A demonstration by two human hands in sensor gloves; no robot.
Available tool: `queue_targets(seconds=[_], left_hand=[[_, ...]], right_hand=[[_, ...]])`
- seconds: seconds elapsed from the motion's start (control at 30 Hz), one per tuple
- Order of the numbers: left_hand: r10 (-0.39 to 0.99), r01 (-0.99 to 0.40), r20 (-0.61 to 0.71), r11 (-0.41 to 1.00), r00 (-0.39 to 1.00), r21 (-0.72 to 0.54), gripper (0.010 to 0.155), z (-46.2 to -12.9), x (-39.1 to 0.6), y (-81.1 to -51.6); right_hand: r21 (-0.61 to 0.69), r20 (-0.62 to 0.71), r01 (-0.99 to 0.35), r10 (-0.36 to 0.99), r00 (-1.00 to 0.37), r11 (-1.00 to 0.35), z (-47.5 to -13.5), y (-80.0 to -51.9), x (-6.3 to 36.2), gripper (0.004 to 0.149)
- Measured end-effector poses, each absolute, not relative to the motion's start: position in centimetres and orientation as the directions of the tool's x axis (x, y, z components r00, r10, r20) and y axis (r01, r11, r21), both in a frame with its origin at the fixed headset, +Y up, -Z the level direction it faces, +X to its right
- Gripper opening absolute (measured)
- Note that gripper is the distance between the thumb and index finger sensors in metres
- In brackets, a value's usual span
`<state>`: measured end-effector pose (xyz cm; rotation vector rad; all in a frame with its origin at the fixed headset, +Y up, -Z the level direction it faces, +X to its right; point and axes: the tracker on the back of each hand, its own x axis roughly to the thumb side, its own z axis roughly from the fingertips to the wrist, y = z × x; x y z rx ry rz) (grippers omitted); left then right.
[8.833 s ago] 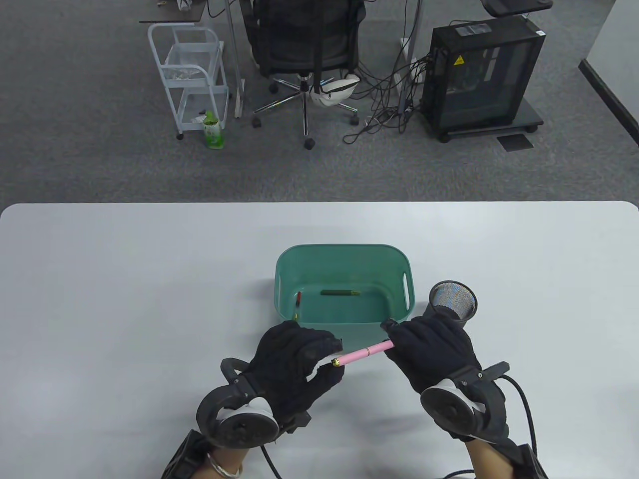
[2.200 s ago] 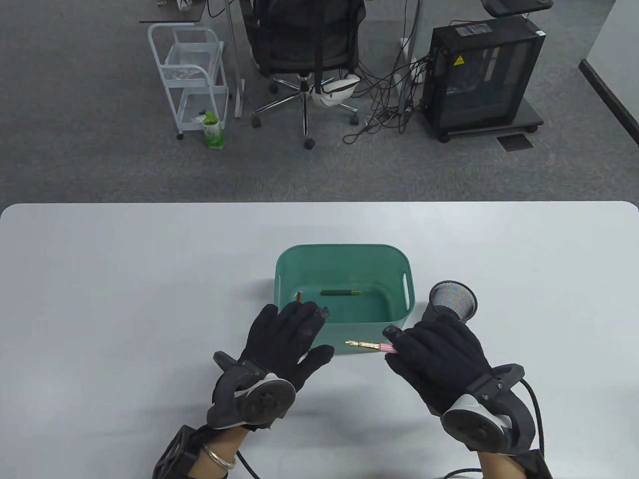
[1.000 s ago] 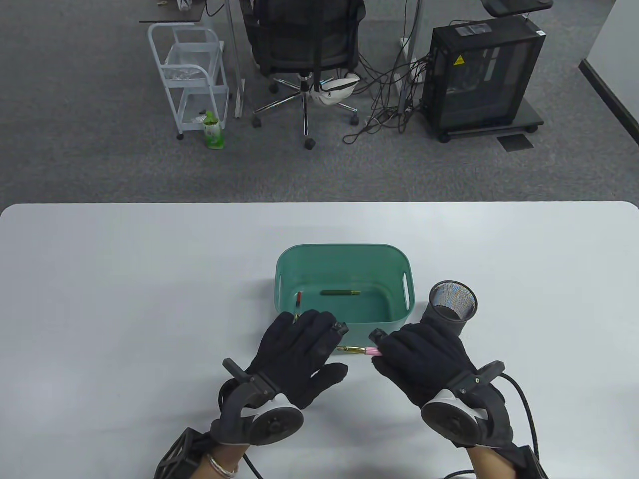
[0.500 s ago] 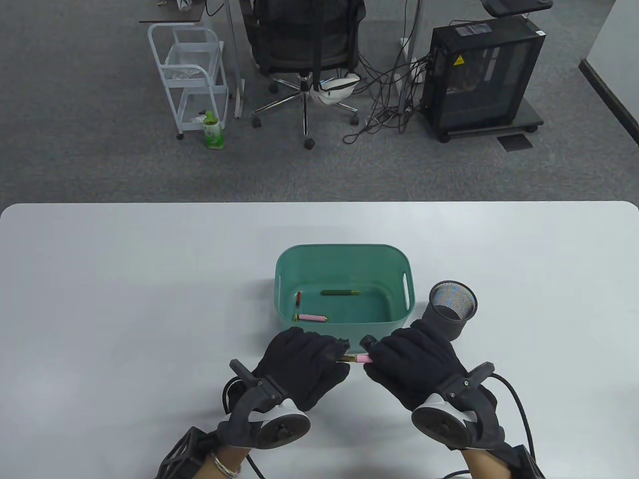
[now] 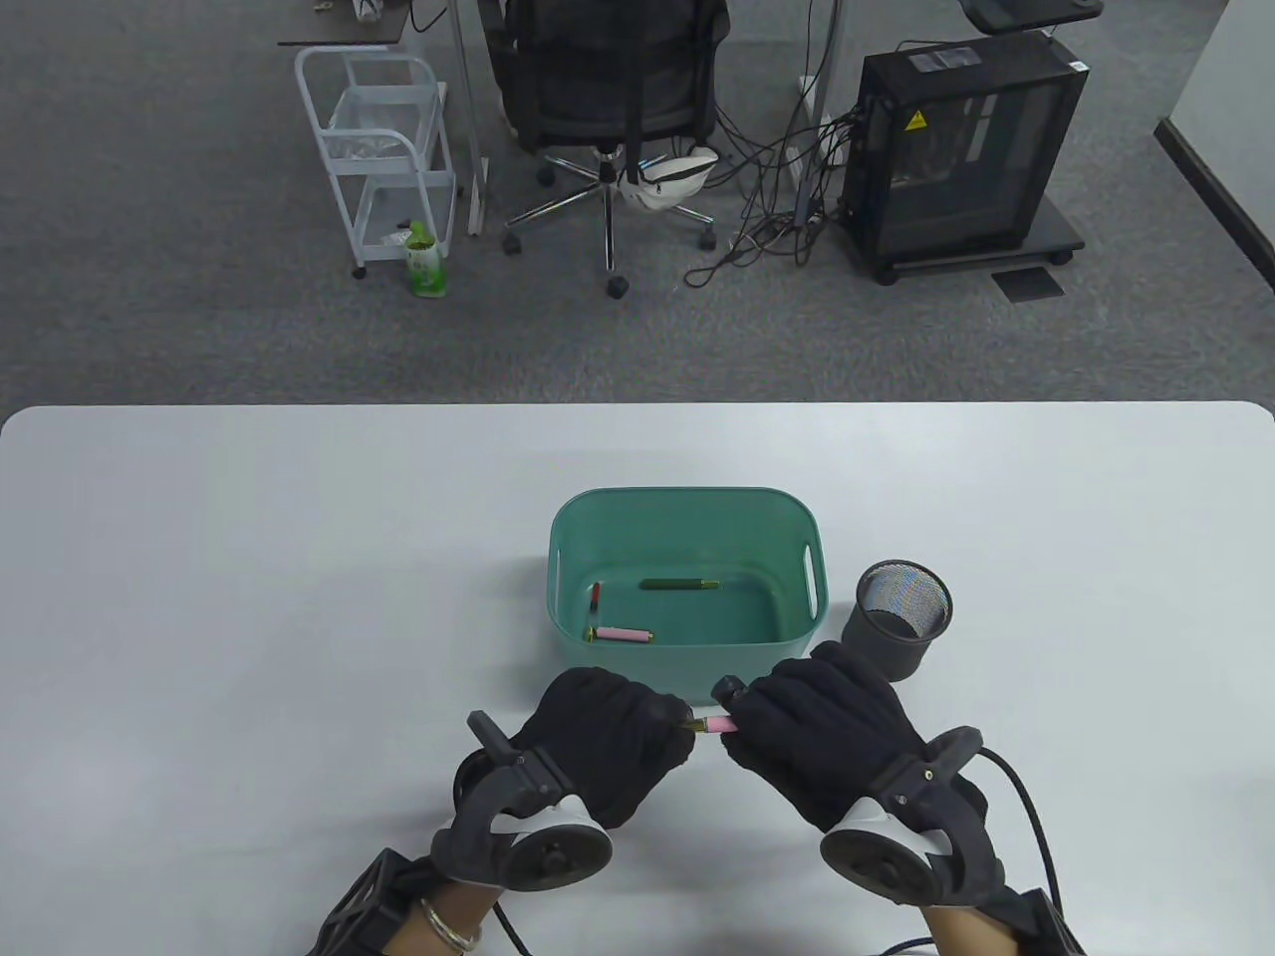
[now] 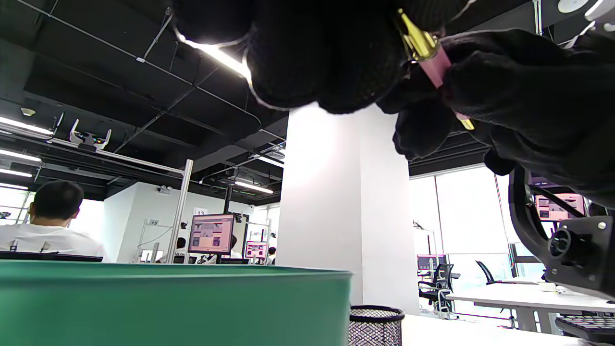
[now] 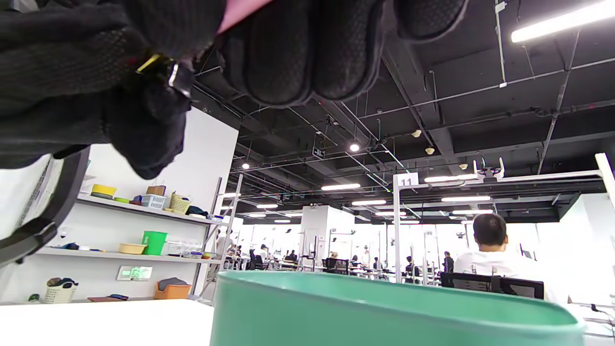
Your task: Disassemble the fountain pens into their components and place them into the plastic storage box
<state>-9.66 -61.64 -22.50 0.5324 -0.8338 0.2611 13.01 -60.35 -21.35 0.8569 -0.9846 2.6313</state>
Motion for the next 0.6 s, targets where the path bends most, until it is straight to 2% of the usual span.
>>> queue_targets(seconds=[0.43,0.6], left_hand=[[0.027,-0.434,0.754,0.831,0.656,0.348,0.049,-22.67,-9.82,-61.69],[0.042,-0.449,0.744,0.819,0.666,0.356,0.056,-22.63,-10.23,-61.42]], right_hand=[[-0.533,0.586,-0.374,-0.013,-0.81,-0.759,-21.44,-60.49,13.1,0.044],[-0.532,0.586,-0.379,-0.007,-0.81,-0.757,-21.5,-60.51,13.18,0.044]])
